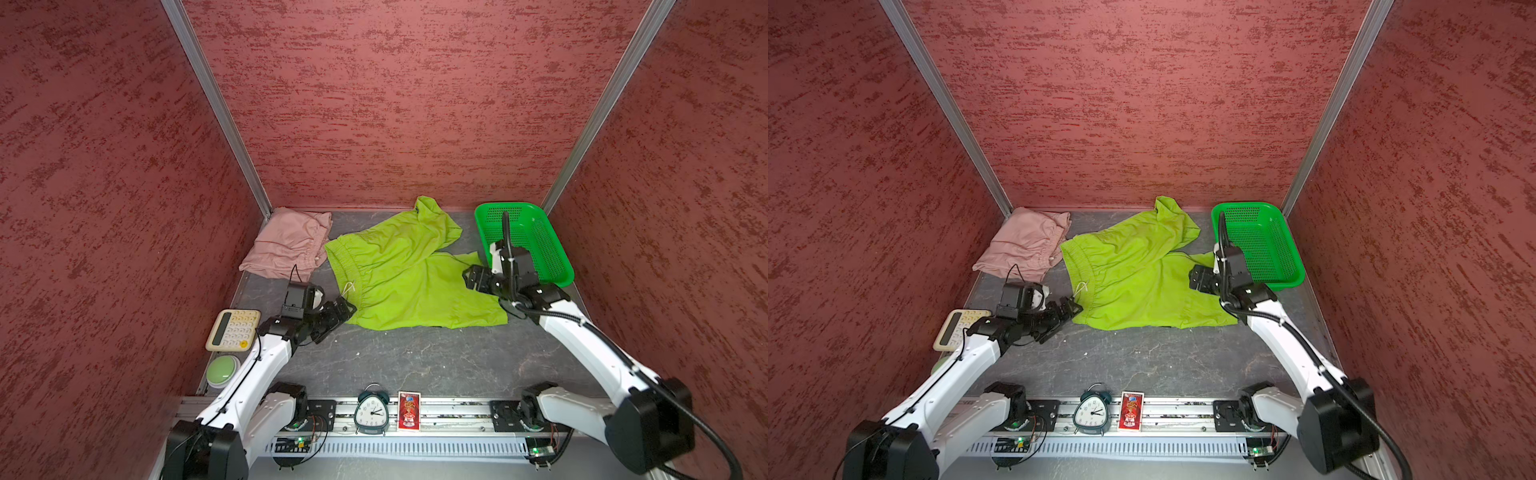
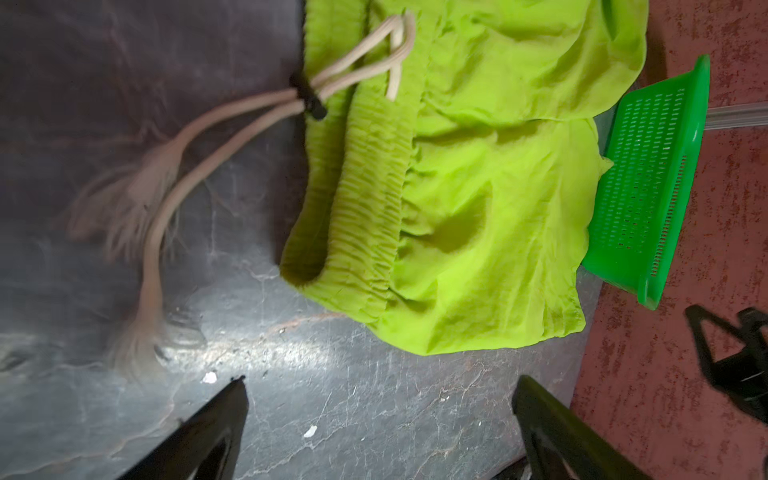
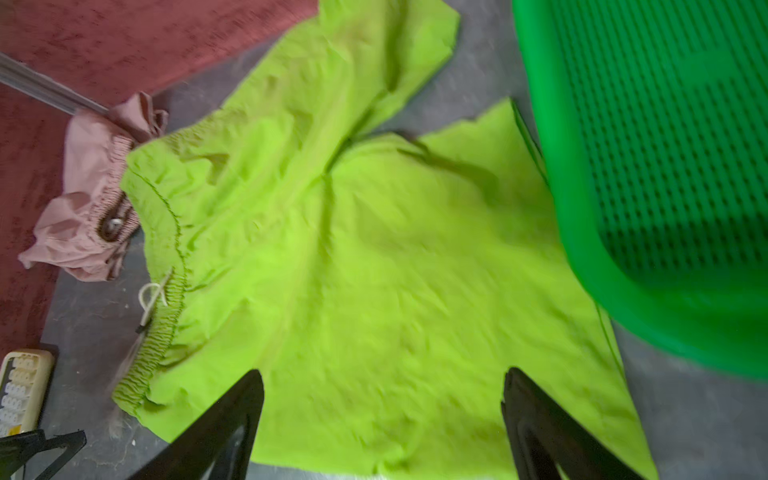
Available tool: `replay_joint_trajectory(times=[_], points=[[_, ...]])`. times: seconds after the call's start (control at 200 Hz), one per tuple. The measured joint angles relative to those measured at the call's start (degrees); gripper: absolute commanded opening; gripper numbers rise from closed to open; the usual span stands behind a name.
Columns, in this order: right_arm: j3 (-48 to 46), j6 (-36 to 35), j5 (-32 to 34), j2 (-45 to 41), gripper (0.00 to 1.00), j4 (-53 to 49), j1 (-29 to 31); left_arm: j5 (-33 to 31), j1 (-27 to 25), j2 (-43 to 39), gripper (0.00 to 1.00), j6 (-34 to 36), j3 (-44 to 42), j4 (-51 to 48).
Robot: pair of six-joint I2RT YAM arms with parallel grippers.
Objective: Fold and stack the shorts
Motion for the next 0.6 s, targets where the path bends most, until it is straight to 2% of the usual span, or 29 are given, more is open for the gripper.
replay_joint_trajectory(times=[0.1,0.21,0.601], points=[[-7.2,5.9,1.6,-8.0,0.90,-3.7,0.2,0.6,-0.1,-0.5,0.99,-4.1,-3.8,2.9],[-11.6,10.8,3.0,-12.7,0.91,-5.2,0.2,0.7,-0.3,-0.5,1.00,-7.3,-6.0,6.9],[-22.4,20.3,5.6,-12.8,0.92,-0.2,0.2,-0.8,-2.1,6.6,0.99,-12.7,-7.5,20.5]])
